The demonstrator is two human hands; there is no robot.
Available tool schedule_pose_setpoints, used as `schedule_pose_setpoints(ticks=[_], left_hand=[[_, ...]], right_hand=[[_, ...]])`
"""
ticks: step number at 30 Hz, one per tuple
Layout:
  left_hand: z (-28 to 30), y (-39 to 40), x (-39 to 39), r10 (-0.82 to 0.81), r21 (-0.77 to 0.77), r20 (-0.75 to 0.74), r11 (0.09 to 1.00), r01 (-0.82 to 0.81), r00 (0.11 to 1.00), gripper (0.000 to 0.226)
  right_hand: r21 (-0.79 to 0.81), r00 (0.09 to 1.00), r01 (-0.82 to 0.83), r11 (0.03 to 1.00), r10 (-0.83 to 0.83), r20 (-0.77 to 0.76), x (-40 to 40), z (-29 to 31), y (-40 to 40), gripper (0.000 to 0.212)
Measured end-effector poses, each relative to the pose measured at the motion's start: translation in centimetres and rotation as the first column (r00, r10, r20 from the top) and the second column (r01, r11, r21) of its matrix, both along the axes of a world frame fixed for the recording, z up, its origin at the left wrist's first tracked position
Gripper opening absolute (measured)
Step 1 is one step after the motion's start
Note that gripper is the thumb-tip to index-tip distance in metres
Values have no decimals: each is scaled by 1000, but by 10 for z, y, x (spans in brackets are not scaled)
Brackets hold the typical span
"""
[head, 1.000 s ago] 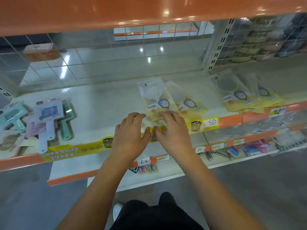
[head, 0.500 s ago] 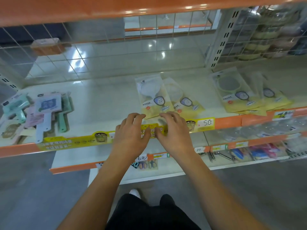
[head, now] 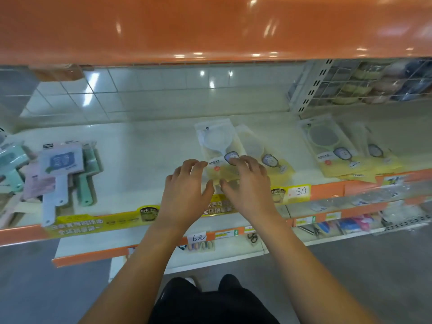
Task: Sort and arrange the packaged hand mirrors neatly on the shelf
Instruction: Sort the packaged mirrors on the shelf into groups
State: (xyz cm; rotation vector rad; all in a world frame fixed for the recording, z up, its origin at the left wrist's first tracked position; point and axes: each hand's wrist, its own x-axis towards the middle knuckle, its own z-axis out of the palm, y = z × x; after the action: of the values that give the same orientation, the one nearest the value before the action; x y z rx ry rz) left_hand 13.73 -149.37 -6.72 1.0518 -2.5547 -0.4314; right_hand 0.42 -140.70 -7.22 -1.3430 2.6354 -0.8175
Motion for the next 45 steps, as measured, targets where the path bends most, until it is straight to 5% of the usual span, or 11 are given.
schedule_pose_setpoints(ticks=[17,35,45], left_hand=[[-7,-51,5,6,65,-32,998,-4,999,47],[-5,-68,-6,108,98,16,989,-109,994,44],[-7,-71,-7,107,103,-7,989,-106,994,42]], right_hand=[[69,998,40,997,-37,-42,10,-11,-46,63],[334,999,-45,942,35,35,-27,-15,-97,69],[352,996,-41,935,64,-54,-25,-12,-101,48]])
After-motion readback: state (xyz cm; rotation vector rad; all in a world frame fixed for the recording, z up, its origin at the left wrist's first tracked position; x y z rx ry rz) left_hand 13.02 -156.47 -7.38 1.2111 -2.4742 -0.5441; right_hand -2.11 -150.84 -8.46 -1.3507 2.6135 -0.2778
